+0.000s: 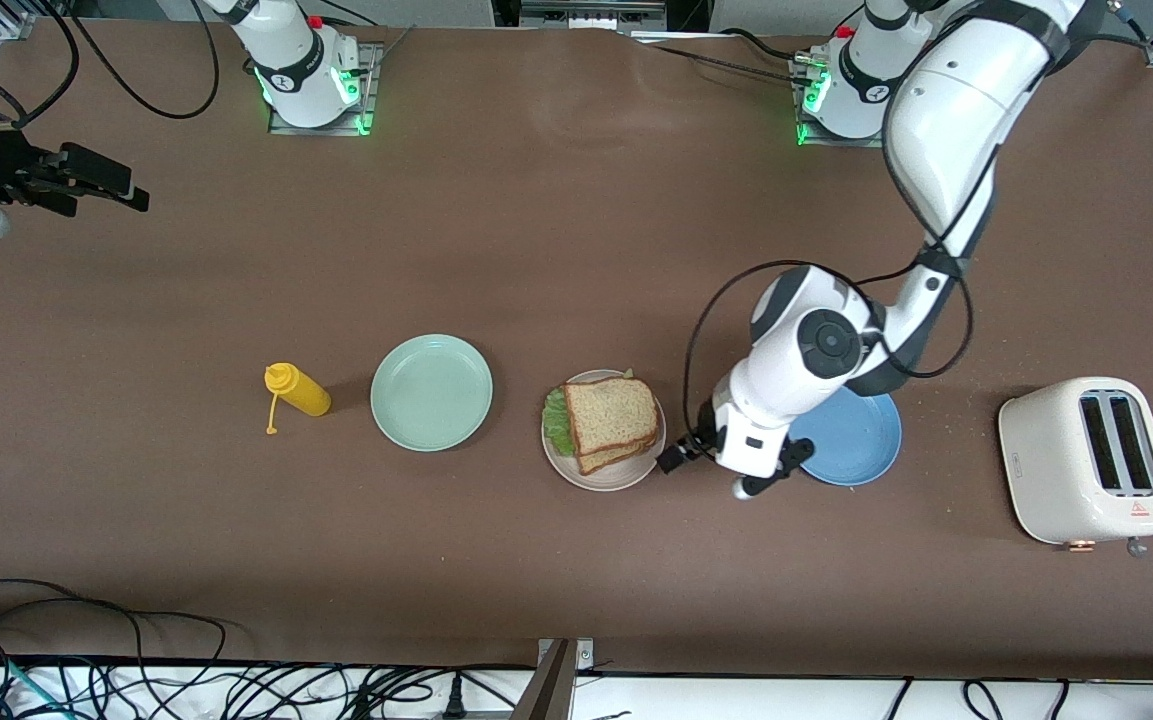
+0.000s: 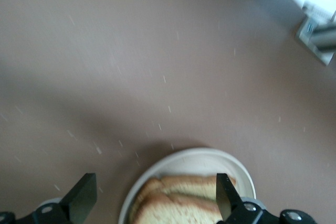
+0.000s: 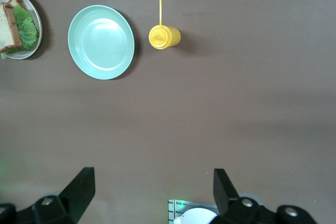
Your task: Make sandwich on beige plate with both arms
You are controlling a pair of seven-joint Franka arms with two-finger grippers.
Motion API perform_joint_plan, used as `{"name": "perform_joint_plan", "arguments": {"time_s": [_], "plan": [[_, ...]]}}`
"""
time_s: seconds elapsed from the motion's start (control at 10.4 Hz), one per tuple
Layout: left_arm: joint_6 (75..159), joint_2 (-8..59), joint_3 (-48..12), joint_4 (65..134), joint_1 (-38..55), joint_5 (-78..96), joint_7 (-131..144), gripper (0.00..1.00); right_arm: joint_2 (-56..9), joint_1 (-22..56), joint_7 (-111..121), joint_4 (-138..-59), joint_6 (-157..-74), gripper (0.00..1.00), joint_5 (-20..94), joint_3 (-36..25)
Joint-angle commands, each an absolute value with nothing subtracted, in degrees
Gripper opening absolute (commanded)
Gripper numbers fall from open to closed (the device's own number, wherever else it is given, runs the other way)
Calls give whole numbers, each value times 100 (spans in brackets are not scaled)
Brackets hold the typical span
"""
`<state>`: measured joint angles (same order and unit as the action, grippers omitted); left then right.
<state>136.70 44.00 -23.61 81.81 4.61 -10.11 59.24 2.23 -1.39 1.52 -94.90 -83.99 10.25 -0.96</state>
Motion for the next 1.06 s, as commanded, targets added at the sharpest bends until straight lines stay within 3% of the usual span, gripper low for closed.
{"name": "perform_joint_plan", "arguments": {"time_s": [0.0,0.48,0.96], "plan": [[13080,3921,-2391,8279,142,-1641,5889,100,150,-158,211,-9325,-8340,100,1134,-70],[11859,3078,-2408,8227,-693,-1925,3872,100,141,-36,115,-9194,-8587,100,98,209],[10374,2716,-2461,7692,-1405,-1373,1472,100,193,-53,-202,-9176,-8666,100,-96,193]]}}
